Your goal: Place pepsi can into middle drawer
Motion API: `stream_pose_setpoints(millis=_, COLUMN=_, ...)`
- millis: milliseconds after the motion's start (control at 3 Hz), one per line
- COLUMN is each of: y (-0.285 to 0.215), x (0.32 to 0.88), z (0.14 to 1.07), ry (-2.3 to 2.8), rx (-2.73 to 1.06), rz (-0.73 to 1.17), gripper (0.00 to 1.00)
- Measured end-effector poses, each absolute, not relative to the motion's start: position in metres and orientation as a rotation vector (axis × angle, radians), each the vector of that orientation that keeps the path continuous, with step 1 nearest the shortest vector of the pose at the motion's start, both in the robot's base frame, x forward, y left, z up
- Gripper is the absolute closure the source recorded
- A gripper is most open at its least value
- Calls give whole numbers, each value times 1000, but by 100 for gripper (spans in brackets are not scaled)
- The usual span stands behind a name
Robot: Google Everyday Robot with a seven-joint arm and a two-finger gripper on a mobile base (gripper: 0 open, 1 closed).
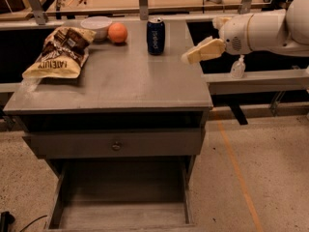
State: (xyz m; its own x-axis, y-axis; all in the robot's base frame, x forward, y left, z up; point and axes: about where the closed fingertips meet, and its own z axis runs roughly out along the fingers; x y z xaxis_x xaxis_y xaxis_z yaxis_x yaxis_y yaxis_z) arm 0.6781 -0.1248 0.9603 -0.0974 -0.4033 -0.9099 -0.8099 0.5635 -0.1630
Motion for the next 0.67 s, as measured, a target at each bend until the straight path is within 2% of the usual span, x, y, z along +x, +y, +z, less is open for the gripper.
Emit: stream_pose_setpoints(millis=667, y=-119, x=695, z=953, ry=1709, rx=-955, rz=481, gripper=0)
